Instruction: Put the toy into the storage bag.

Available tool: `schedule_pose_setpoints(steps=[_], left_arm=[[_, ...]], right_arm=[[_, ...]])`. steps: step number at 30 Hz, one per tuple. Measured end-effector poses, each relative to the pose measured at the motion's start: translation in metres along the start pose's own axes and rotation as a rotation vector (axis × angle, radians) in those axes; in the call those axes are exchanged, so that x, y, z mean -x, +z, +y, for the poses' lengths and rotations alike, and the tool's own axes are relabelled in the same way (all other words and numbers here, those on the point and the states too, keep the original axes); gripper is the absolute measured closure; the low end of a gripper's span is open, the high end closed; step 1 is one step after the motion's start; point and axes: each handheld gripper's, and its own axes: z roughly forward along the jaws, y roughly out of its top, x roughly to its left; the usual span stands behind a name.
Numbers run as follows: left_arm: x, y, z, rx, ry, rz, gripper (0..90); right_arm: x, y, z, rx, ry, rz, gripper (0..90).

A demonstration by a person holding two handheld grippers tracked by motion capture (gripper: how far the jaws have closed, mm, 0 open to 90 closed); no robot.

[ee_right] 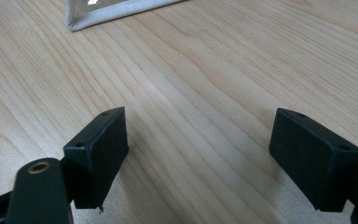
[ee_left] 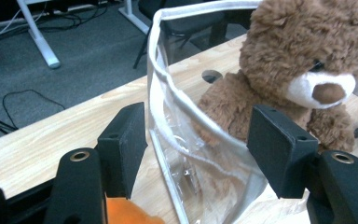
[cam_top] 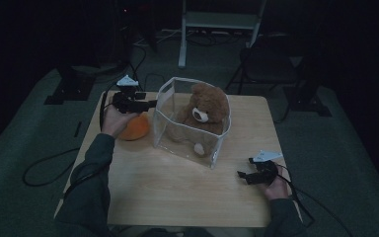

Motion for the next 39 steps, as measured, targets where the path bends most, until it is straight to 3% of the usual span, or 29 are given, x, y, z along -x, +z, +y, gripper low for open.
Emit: schedule_pose_setpoints(steps=[25, 39], left_arm=[[-0.024, -0.012, -0.024, -0.031, -0.037, 0.065, 37.6], [-0.039, -0.016, -0.043, -0.046, -0.095, 0.086, 42.0]], right_arm=[[0.000, 0.000, 0.000, 0.000, 0.001, -0.001, 18.6], [0.000, 0.000, 0.000, 0.000, 0.001, -0.001, 18.6]])
